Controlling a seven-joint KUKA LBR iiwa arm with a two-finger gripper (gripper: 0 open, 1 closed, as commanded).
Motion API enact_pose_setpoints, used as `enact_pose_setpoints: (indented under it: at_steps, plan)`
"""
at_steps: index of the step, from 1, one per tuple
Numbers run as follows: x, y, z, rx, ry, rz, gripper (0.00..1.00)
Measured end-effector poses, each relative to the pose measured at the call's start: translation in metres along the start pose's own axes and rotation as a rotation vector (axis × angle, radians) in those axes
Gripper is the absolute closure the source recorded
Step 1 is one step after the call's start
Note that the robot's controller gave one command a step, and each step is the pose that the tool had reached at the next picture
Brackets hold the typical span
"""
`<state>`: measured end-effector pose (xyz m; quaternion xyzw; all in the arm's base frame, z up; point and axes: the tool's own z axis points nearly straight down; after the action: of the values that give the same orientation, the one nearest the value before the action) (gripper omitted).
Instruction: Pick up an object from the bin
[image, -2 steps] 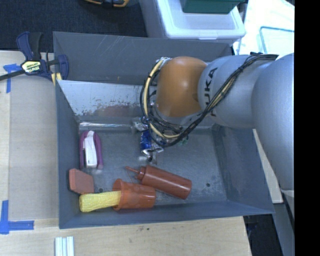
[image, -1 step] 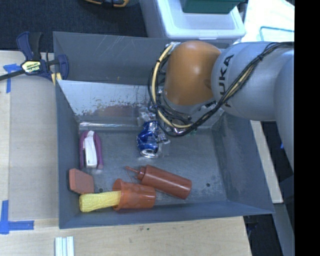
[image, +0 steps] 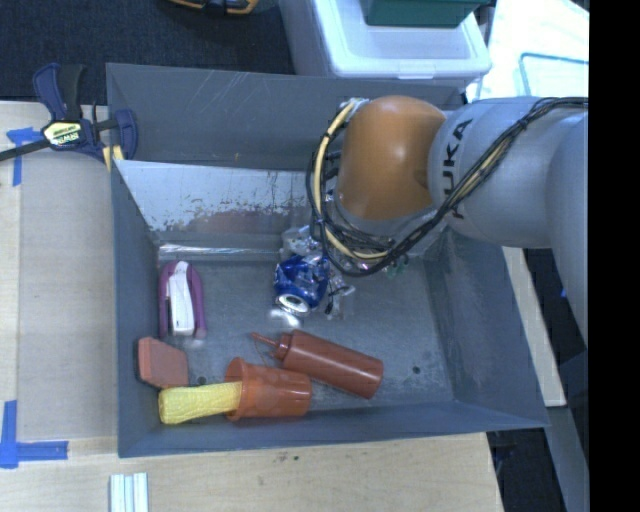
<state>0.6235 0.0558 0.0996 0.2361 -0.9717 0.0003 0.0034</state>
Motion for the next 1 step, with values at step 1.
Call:
enact_pose_setpoints:
  at_steps: [1]
  plan:
    - [-0.0082, 0.0062, 0.0292, 0.001, -0.013, -0.077, 0.0]
